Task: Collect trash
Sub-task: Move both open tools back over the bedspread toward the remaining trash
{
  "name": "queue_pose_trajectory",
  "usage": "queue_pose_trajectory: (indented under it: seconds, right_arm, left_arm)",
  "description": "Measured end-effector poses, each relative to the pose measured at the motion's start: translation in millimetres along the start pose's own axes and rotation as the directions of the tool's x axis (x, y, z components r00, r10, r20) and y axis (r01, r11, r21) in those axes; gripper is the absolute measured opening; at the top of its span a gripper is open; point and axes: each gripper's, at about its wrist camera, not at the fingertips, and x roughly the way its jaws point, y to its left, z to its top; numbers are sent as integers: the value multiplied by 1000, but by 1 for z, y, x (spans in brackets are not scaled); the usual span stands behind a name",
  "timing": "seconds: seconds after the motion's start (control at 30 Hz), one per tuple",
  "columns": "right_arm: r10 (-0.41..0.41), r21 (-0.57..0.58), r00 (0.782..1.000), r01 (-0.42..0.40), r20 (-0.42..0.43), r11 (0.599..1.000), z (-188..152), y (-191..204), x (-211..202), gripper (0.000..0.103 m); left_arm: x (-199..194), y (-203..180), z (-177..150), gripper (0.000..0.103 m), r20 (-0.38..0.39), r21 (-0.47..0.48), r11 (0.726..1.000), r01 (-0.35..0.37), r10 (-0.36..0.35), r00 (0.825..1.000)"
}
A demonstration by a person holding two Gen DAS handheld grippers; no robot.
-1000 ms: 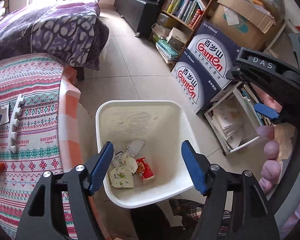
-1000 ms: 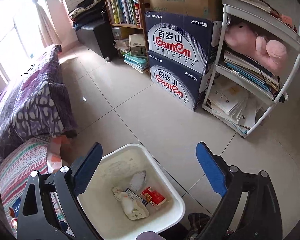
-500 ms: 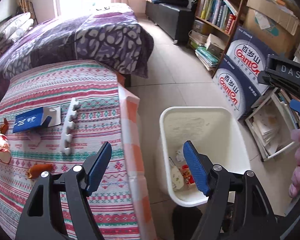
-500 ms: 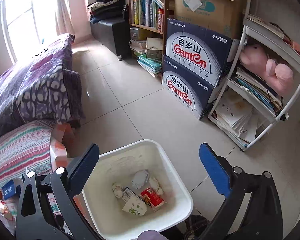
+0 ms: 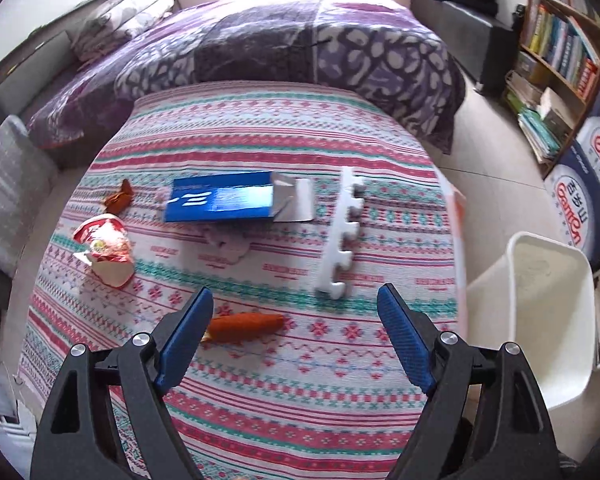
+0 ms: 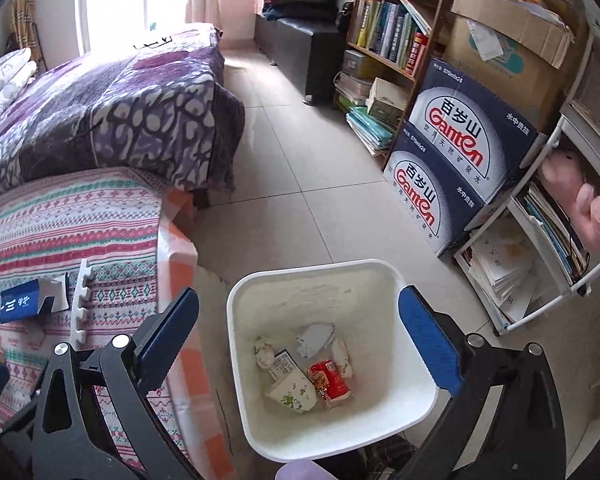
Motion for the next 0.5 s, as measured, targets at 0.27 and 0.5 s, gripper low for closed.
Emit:
queue_pose_trajectory:
  seconds: [0.27,0.5]
  right_arm:
    - [13,-142,1000,-10,17,990,-11,59,-4,96]
    - [113,-329,993,-93,42,940,-31,122,-14,96]
  left_arm:
    - [21,99,16,82,-51,-219,972,-86,77,996]
    - [44,172,23,82,-101,-374,916,-147,117,988]
